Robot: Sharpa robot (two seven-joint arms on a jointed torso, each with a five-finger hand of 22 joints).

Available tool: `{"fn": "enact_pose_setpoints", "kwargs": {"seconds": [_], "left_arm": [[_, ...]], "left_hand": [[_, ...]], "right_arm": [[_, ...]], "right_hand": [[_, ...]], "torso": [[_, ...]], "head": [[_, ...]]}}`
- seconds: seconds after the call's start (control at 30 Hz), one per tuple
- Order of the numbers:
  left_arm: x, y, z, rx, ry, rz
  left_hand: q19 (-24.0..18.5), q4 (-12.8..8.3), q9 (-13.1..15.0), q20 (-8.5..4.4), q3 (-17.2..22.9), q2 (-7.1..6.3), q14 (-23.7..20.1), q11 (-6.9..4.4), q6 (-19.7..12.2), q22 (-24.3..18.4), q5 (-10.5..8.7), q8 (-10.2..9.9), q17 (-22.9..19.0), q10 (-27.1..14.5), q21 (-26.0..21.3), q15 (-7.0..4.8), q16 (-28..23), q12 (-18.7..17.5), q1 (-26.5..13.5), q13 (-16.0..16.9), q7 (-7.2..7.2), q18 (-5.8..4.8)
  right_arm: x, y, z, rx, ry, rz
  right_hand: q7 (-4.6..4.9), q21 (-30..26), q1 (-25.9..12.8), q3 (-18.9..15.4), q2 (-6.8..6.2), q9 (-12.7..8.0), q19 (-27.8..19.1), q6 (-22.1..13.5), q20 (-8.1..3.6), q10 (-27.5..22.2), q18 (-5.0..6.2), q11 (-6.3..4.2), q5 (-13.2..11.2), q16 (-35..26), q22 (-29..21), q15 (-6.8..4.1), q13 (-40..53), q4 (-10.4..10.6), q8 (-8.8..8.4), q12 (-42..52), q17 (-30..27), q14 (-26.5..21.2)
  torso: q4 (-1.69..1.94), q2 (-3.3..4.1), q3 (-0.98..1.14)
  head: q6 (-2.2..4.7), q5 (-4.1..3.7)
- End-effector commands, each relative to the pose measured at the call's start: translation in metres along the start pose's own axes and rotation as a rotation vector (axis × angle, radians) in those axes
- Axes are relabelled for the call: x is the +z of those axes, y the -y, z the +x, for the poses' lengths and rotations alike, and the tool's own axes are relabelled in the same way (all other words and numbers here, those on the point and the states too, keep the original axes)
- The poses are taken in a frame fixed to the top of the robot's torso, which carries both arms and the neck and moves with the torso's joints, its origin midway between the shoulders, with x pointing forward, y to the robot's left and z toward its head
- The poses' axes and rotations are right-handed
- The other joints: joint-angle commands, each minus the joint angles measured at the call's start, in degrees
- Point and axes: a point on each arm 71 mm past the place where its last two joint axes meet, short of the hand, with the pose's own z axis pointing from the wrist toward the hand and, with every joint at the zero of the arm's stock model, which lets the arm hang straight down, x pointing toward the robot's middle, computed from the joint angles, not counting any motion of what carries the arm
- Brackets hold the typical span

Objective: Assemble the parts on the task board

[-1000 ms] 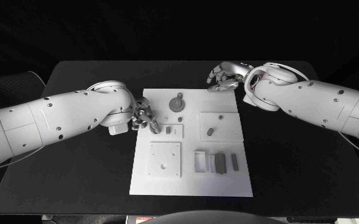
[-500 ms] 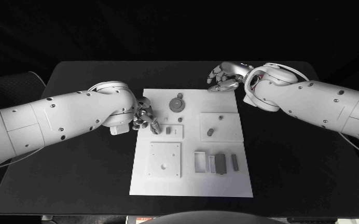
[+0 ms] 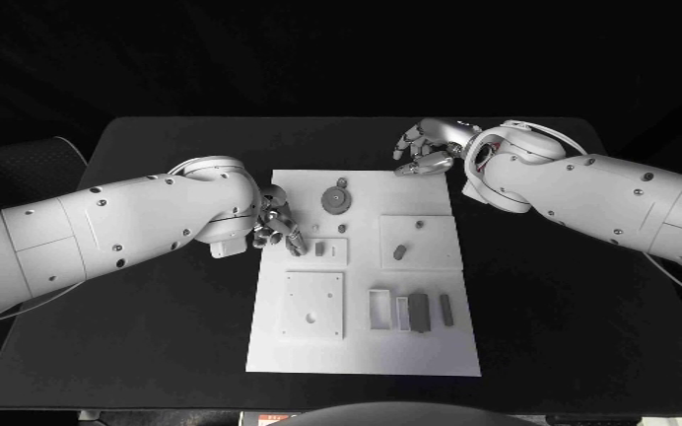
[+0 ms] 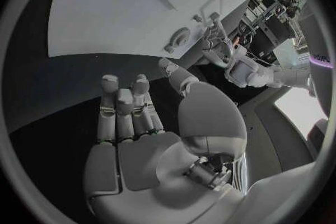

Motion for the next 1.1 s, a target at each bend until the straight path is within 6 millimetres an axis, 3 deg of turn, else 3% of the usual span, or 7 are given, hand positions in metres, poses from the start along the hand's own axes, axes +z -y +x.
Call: {"fn": "enact_pose_setpoints", "kwargs": {"seconds": [0.03,0.13,0.33,1.0,1.1], "left_arm": [[0.0032,-0.0016,0.0034,-0.001,0.019,-0.008],[0.0032,-0.0015,0.0033,-0.005,0.02,-0.006],[0.0033,-0.0013,0.0035,-0.013,0.018,-0.002],[0.0031,-0.002,0.0046,-0.02,0.0,0.005],[0.0029,-0.0026,0.0044,-0.024,-0.001,0.011]], "left_hand": [[0.46,-0.22,0.14,0.11,0.88,-0.99,0.83,-0.53,0.13,0.99,-0.21,0.11,0.06,-0.11,0.25,-1.48,0.4,0.21,-1.87,-0.05,-0.05,0.99],[0.44,1.05,0.36,0.1,0.39,-1.96,0.77,-0.54,0.06,0.97,-0.28,0.08,0.08,-0.19,0.19,-1.5,0.41,0.29,-3.48,-0.08,-0.06,1.02],[0.21,1.48,0.76,-0.03,-1.43,-2.04,0.62,-0.61,-0.11,1.03,-0.25,0.02,0.14,-0.38,0.15,-1.58,0.47,0.43,-5.38,-0.1,-0.13,1.16],[0.15,1.45,1.0,-0.15,-1.67,-2.53,0.52,-0.66,-0.2,1.02,-0.29,-0.03,0.17,-0.48,0.12,-1.64,0.48,0.48,-5.36,-0.13,-0.17,1.3],[0.1,1.44,1.09,-0.13,-1.78,-3.25,0.45,-0.64,-0.28,1.02,-0.31,-0.09,0.18,-0.54,0.09,-1.62,0.46,0.48,-5.4,-0.16,-0.15,1.28]], "right_arm": [[0.0001,-0.0009,0.0007,0.0,-0.008,-0.008],[0.0001,-0.0008,0.0007,0.0,-0.007,-0.008],[0.0001,-0.0006,0.0007,0.0,-0.008,-0.007],[0.0003,0.0,0.0007,0.0,-0.009,-0.005],[0.0003,0.0001,0.0007,0.0,-0.008,-0.005]], "right_hand": [[0.43,-0.37,0.03,-0.24,0.26,-0.08,0.35,0.04,-0.22,-0.4,0.65,0.08,0.29,-0.39,0.73,-0.04,-0.1,-0.11,-0.34,0.31,-0.06,0.53],[0.43,-0.37,0.03,-0.24,0.26,-0.09,0.34,0.03,-0.21,-0.4,0.65,0.08,0.29,-0.39,0.73,-0.04,-0.1,-0.11,-0.34,0.31,-0.06,0.53],[0.44,-0.38,0.03,-0.24,0.25,-0.1,0.34,0.02,-0.21,-0.41,0.65,0.09,0.29,-0.39,0.73,-0.03,-0.11,-0.11,-0.34,0.31,-0.06,0.52],[0.45,-0.38,0.02,-0.23,0.27,-0.11,0.33,0.0,-0.2,-0.43,0.65,0.1,0.29,-0.4,0.73,-0.02,-0.12,-0.11,-0.35,0.32,-0.06,0.51],[0.45,-0.39,0.01,-0.23,0.27,-0.11,0.33,0.0,-0.2,-0.43,0.65,0.1,0.29,-0.4,0.73,-0.02,-0.13,-0.11,-0.35,0.32,-0.06,0.51]], "torso": [[0.01,0.0,-0.01],[0.01,0.01,-0.01],[0.02,0.0,-0.02],[0.02,-0.01,-0.03],[0.01,0.0,-0.02]], "head": [[0.04,-0.07],[0.06,-0.1],[0.08,-0.13],[0.08,-0.17],[0.06,-0.19]]}}
